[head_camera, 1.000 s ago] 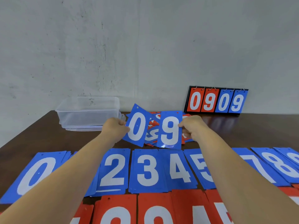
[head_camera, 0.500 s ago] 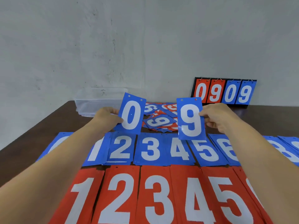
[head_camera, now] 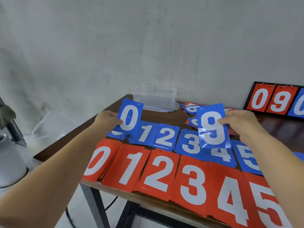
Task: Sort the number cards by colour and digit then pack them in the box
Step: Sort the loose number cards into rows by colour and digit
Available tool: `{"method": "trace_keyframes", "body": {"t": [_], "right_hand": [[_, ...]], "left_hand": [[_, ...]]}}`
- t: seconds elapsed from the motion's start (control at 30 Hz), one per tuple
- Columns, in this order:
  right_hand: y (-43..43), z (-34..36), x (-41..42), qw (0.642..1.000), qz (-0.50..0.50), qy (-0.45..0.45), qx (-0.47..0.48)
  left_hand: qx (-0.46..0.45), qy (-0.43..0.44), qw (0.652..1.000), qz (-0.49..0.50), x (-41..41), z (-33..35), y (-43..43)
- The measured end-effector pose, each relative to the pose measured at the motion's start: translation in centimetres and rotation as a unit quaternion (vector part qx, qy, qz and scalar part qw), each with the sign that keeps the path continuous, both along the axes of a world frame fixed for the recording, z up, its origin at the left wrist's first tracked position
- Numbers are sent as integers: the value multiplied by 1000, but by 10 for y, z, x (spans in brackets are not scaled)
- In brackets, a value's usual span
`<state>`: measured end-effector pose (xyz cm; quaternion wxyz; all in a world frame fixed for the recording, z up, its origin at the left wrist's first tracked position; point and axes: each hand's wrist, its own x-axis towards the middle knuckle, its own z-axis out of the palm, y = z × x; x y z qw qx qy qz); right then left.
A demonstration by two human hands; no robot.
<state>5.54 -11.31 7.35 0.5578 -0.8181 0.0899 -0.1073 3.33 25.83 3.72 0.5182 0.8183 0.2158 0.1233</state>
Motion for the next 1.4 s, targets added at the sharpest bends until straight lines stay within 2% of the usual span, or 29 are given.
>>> {"method": "trace_keyframes", "body": {"t": [0.17, 0.27, 0.37, 0.6, 0.83, 1.1, 1.4], "right_hand": [[23, -9, -11, 999, 6, -33, -32], [39, -13, -19, 996, -8, -53, -73], [49, -16, -22, 995, -20, -75, -66], [58, -19, -35, 991, -42, -112, -60], [63, -19, -44, 984, -42, -156, -78], [36, -24, -58, 981, -54, -161, -97], [-74, -24, -91, 977, -112, -149, -104]], "left_hand": [[7, -6, 1000, 20, -3, -13, 34], [25, 0, 1000, 5, 3, -17, 44], [55, 2, 998, -18, 12, -21, 48], [181, 51, 981, -39, 28, -40, 46], [337, 82, 937, -37, 33, -45, 41], [290, -5, 951, -111, 33, -33, -6], [293, -82, 931, -204, 19, -18, -130]]}}
